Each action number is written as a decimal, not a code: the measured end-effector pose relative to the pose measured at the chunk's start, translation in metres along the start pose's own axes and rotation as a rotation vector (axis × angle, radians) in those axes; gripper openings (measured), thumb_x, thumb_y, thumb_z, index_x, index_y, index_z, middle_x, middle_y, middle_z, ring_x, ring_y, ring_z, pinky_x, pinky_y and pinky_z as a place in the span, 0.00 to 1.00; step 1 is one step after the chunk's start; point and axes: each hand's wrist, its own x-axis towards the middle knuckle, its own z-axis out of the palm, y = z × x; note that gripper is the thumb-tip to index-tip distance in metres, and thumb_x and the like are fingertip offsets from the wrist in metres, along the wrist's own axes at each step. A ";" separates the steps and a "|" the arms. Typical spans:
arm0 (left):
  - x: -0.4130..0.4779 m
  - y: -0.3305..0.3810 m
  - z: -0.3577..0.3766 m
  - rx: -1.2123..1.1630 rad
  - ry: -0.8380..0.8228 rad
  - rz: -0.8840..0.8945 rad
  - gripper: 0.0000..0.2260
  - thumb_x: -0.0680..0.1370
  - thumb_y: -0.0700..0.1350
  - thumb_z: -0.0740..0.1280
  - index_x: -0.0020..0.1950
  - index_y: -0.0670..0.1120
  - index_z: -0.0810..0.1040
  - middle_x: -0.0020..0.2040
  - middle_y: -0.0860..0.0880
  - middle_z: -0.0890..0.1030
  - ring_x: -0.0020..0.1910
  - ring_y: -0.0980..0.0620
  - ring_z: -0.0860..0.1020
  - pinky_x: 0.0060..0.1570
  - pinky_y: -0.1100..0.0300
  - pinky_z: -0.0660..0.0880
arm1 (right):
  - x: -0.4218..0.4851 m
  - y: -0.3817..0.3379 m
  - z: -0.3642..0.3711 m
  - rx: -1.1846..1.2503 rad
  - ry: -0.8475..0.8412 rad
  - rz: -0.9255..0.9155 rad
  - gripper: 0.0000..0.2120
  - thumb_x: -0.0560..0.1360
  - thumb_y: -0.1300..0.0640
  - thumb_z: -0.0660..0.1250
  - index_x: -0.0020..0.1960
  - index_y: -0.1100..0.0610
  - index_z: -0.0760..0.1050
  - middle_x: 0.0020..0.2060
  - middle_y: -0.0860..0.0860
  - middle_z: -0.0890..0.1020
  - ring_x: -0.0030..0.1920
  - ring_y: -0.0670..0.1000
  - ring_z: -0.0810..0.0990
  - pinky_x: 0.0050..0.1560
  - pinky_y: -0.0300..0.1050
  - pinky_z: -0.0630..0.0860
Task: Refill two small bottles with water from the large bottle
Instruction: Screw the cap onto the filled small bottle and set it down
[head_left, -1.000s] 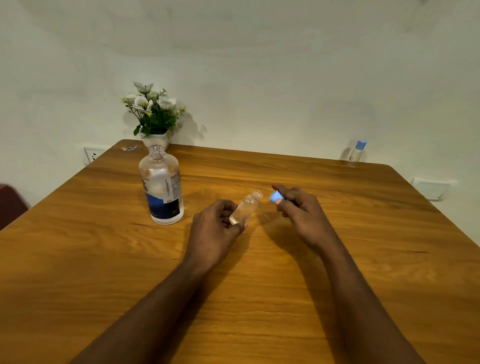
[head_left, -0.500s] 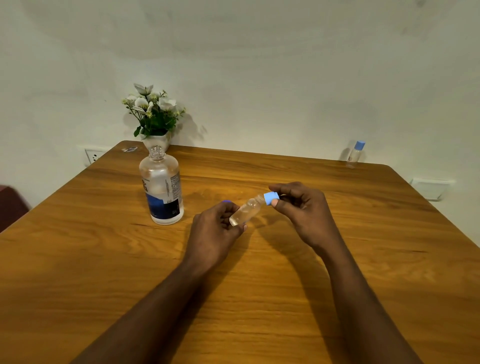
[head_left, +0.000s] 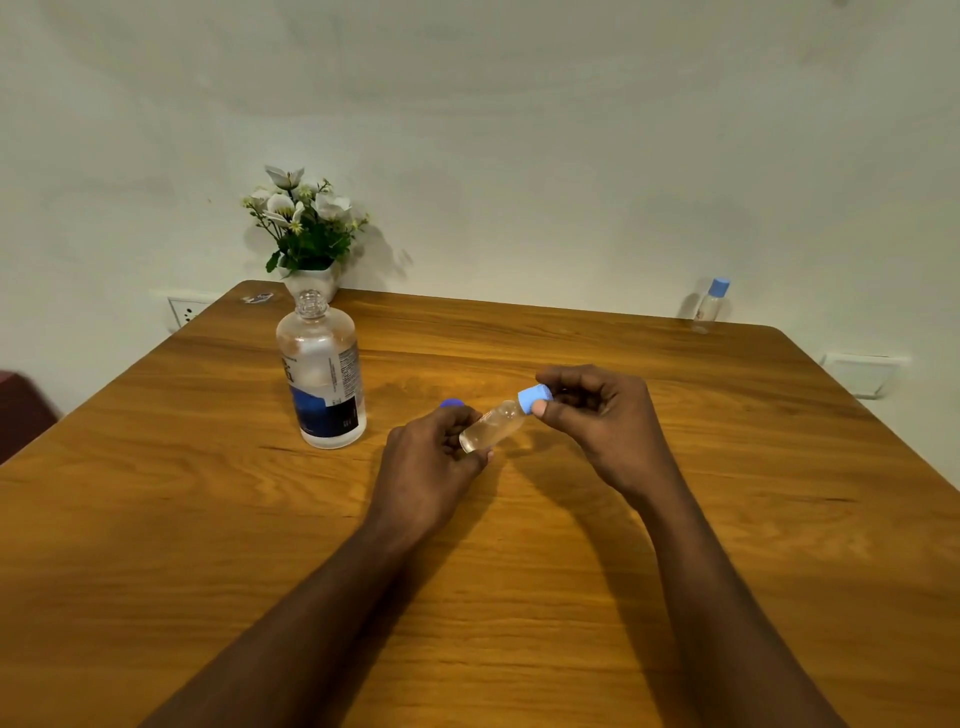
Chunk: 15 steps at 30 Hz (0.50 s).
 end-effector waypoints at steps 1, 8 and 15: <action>0.000 0.000 0.000 0.002 0.000 0.000 0.16 0.68 0.43 0.76 0.55 0.51 0.80 0.40 0.66 0.78 0.44 0.68 0.78 0.44 0.70 0.76 | 0.000 0.000 0.000 0.000 0.007 0.007 0.12 0.70 0.61 0.75 0.51 0.51 0.82 0.45 0.48 0.85 0.47 0.48 0.83 0.48 0.42 0.82; 0.000 -0.002 0.001 0.020 0.020 0.010 0.16 0.67 0.41 0.76 0.54 0.52 0.81 0.42 0.64 0.79 0.44 0.67 0.79 0.45 0.69 0.76 | 0.001 0.003 0.004 -0.101 0.023 0.015 0.05 0.71 0.51 0.74 0.44 0.52 0.84 0.39 0.48 0.85 0.41 0.45 0.82 0.40 0.38 0.78; -0.001 -0.002 0.002 0.023 0.017 0.010 0.17 0.67 0.41 0.77 0.55 0.51 0.80 0.42 0.64 0.79 0.44 0.66 0.79 0.46 0.68 0.76 | 0.000 0.002 0.007 -0.218 0.058 0.017 0.22 0.65 0.33 0.69 0.35 0.53 0.81 0.31 0.53 0.81 0.30 0.43 0.75 0.30 0.37 0.71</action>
